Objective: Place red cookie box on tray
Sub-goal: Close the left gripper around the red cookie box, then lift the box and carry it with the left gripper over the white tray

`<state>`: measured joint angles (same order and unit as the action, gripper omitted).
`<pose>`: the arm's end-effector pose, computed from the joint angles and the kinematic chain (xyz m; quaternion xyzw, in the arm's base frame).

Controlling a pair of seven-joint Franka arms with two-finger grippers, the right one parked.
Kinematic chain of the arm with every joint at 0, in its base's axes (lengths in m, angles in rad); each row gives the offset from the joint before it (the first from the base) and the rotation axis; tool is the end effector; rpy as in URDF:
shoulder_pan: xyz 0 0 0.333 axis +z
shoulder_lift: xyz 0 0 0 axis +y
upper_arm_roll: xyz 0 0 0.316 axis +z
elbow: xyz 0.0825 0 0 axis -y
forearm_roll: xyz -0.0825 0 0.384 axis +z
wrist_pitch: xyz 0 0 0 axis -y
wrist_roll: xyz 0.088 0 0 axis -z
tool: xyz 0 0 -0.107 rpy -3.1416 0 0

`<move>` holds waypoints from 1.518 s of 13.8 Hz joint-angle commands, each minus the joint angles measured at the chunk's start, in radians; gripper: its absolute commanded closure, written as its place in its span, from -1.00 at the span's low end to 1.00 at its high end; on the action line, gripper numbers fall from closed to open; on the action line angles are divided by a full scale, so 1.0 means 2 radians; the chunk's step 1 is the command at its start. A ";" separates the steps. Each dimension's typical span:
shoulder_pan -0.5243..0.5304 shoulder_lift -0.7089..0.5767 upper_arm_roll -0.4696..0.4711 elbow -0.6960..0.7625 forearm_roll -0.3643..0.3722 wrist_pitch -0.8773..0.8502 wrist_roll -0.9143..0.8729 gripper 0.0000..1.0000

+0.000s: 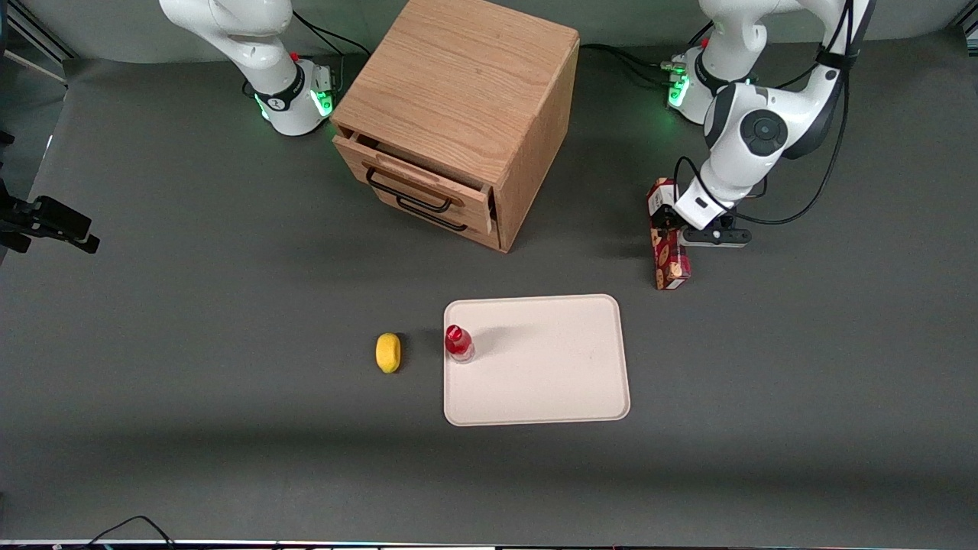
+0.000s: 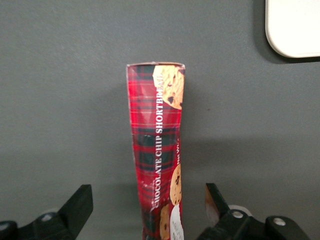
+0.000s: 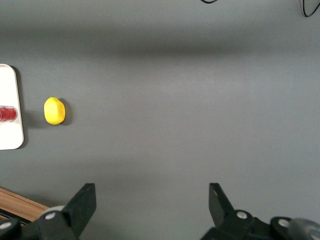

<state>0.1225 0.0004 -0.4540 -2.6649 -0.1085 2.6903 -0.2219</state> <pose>0.4006 -0.1342 0.2407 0.9996 -0.0063 0.0054 0.0268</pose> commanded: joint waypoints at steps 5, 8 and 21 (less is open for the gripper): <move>-0.015 0.037 0.001 -0.010 -0.006 0.048 -0.013 0.64; -0.015 0.037 0.001 -0.009 -0.005 0.039 -0.011 1.00; -0.002 0.037 0.013 0.318 0.002 -0.344 -0.014 1.00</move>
<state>0.1143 0.0165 -0.4374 -2.2122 -0.1088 2.1452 -0.2340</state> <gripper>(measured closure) 0.947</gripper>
